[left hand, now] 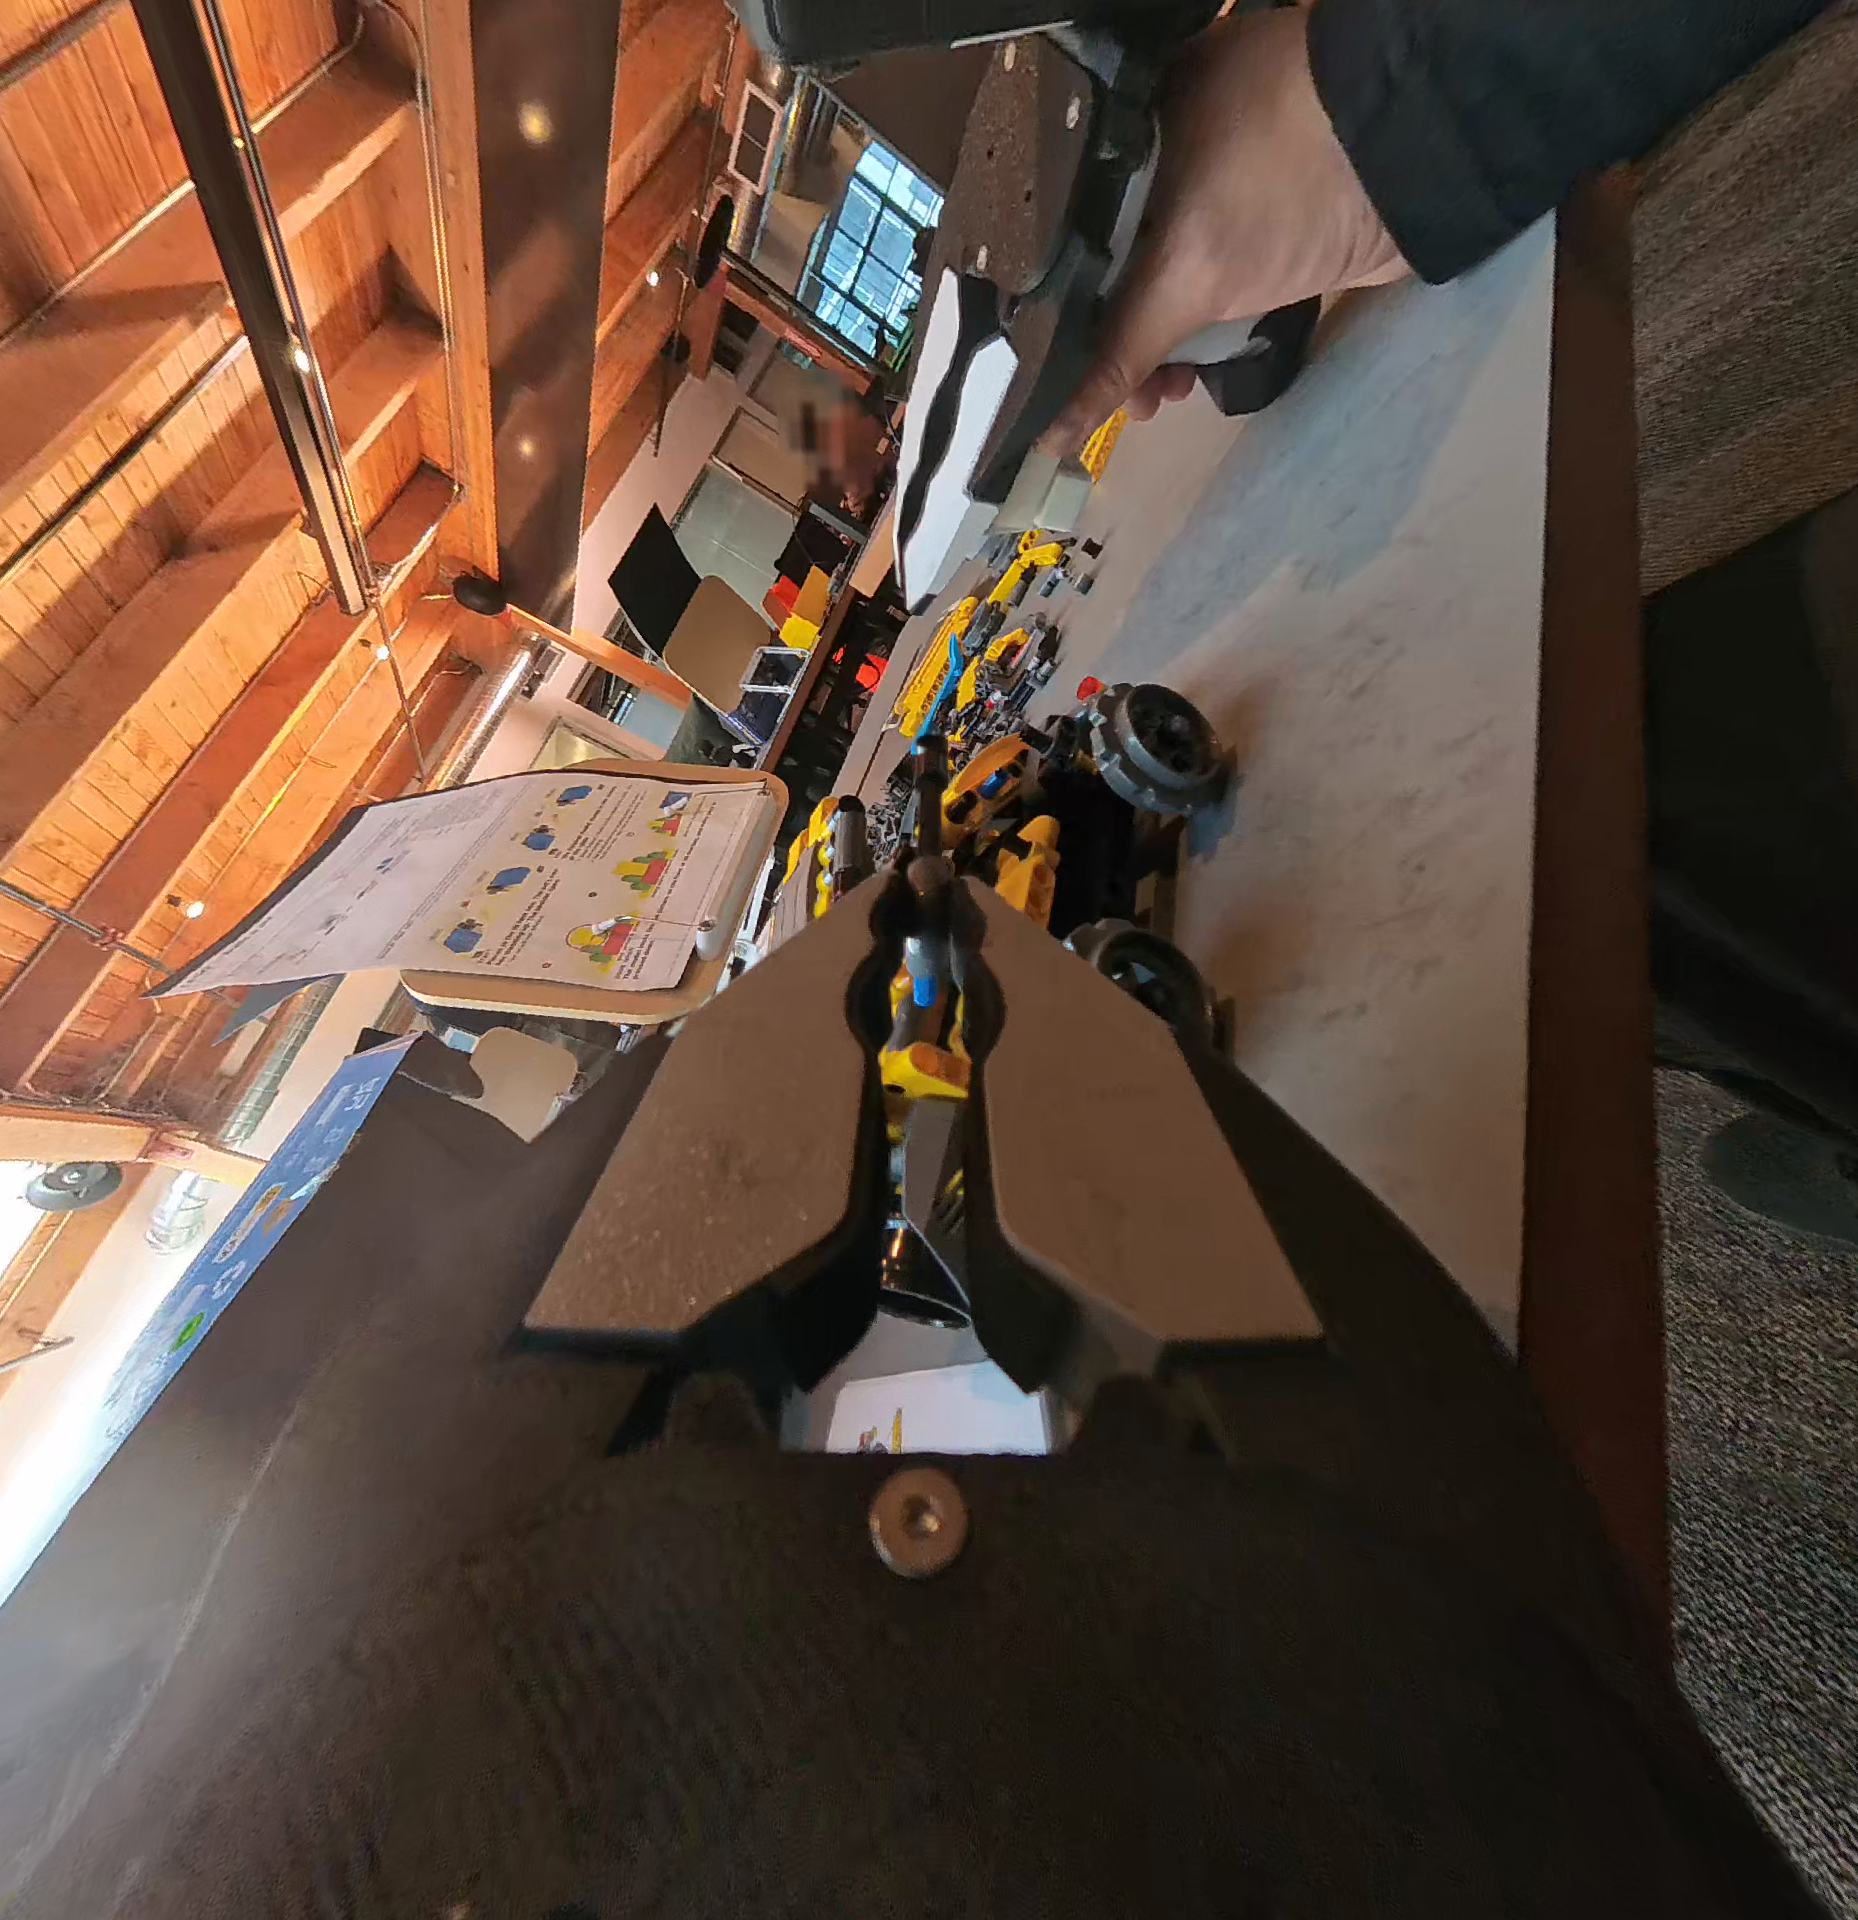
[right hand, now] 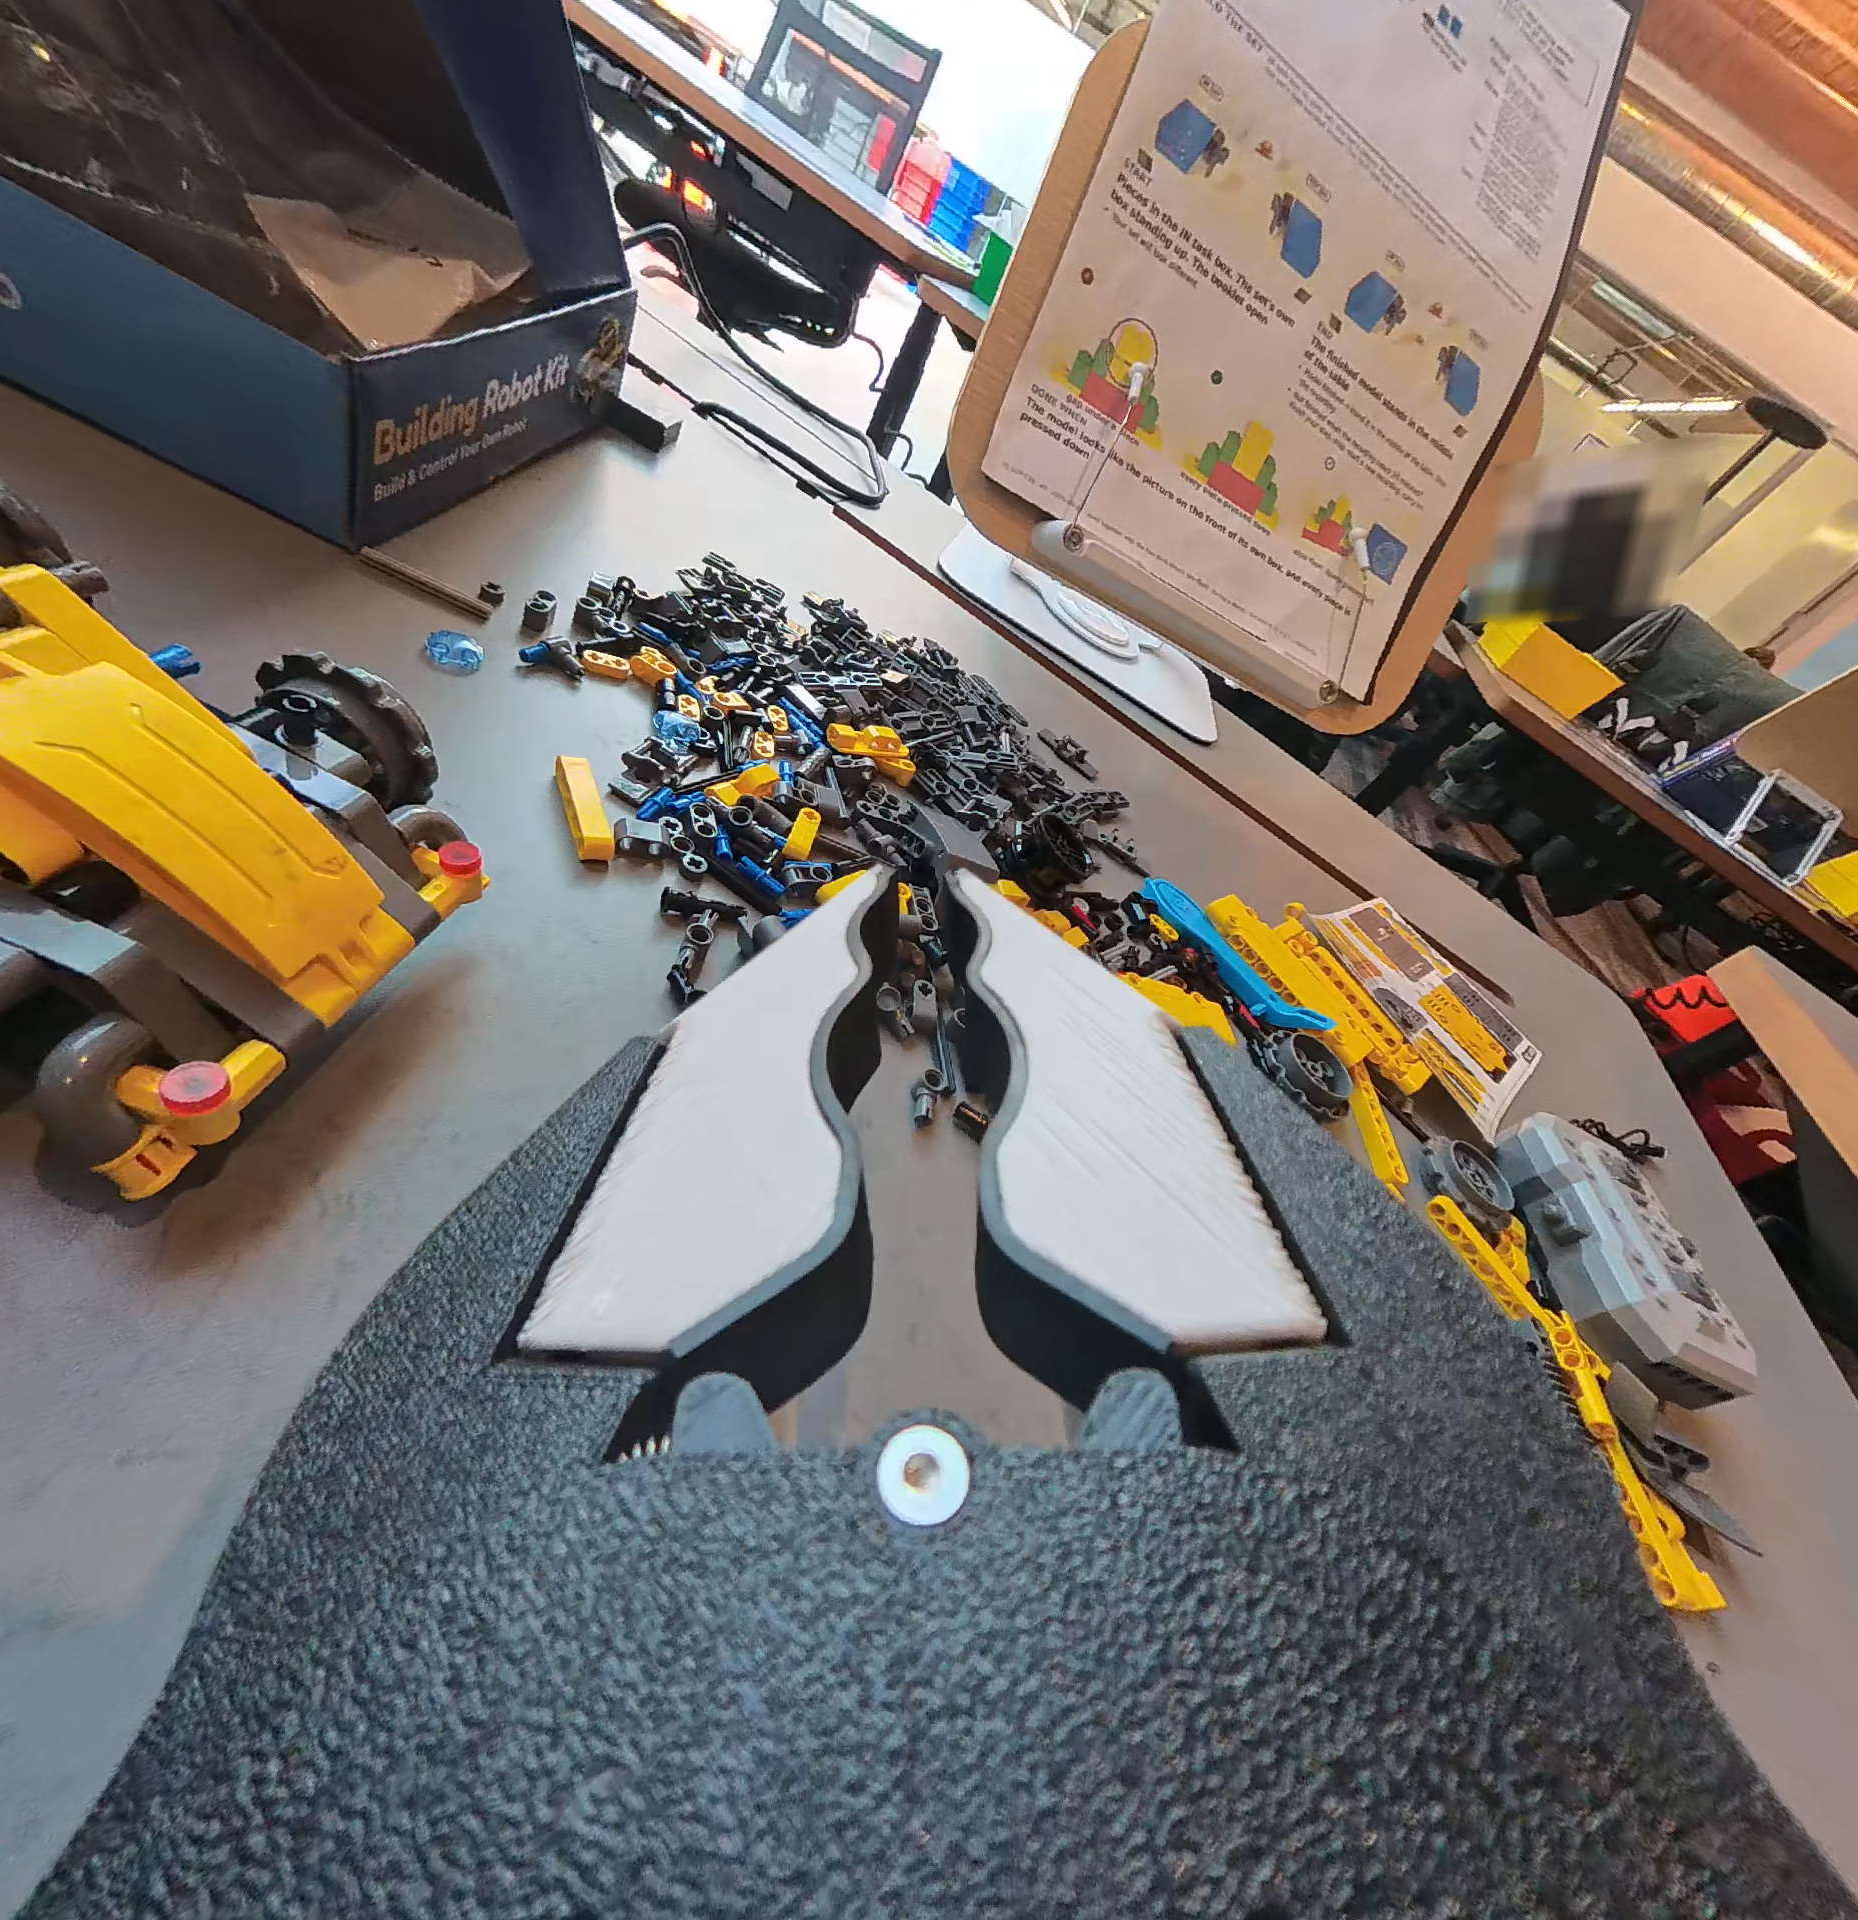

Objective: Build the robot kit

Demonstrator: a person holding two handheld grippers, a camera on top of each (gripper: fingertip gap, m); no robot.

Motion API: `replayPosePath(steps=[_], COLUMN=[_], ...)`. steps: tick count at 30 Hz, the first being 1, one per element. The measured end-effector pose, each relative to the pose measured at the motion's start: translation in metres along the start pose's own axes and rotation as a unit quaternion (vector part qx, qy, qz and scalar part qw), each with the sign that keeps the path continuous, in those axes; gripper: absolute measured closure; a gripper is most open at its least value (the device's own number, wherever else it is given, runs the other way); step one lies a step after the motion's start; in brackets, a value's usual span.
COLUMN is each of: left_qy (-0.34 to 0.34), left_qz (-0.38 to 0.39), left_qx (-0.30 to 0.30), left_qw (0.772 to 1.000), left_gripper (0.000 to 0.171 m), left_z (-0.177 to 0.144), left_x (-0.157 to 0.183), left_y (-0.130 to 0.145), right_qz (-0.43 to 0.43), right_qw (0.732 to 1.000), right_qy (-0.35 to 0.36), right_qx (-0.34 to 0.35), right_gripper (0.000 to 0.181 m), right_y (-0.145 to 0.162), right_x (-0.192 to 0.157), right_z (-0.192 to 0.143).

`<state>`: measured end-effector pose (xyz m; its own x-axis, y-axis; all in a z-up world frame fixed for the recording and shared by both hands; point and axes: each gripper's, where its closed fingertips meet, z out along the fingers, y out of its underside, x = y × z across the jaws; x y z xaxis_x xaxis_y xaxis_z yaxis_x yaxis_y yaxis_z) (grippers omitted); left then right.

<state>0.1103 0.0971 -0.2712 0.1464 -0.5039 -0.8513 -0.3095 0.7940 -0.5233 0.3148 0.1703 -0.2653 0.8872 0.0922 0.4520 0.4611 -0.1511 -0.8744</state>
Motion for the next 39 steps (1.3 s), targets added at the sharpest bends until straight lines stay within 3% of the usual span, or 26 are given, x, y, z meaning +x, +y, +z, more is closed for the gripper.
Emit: replayPosePath(steps=[6,28,33,39], left_qy=[-0.014,0.011,-0.007,-0.009], left_qz=[-0.051,-0.037,-0.066,-0.040], left_qx=[-0.012,-0.009,-0.016,0.020], left_qw=[0.999,0.999,0.998,0.999], left_gripper=[0.167,0.167,0.167,0.167], left_z=[0.001,0.002,0.001,-0.004], left_x=[-0.013,-0.003,-0.014,-0.010], left_y=[0.008,0.006,0.011,-0.004], right_qz=[0.000,-0.009,-0.012,-0.008], right_qw=[1.000,1.000,1.000,1.000], right_qy=[0.006,0.009,0.011,0.016], right_qx=[-0.005,-0.013,-0.015,-0.007], right_gripper=[0.175,0.176,0.176,0.177], right_y=[0.002,0.004,0.004,0.002], right_x=[0.002,0.001,0.001,0.003], right_z=[0.001,0.002,0.003,0.001])
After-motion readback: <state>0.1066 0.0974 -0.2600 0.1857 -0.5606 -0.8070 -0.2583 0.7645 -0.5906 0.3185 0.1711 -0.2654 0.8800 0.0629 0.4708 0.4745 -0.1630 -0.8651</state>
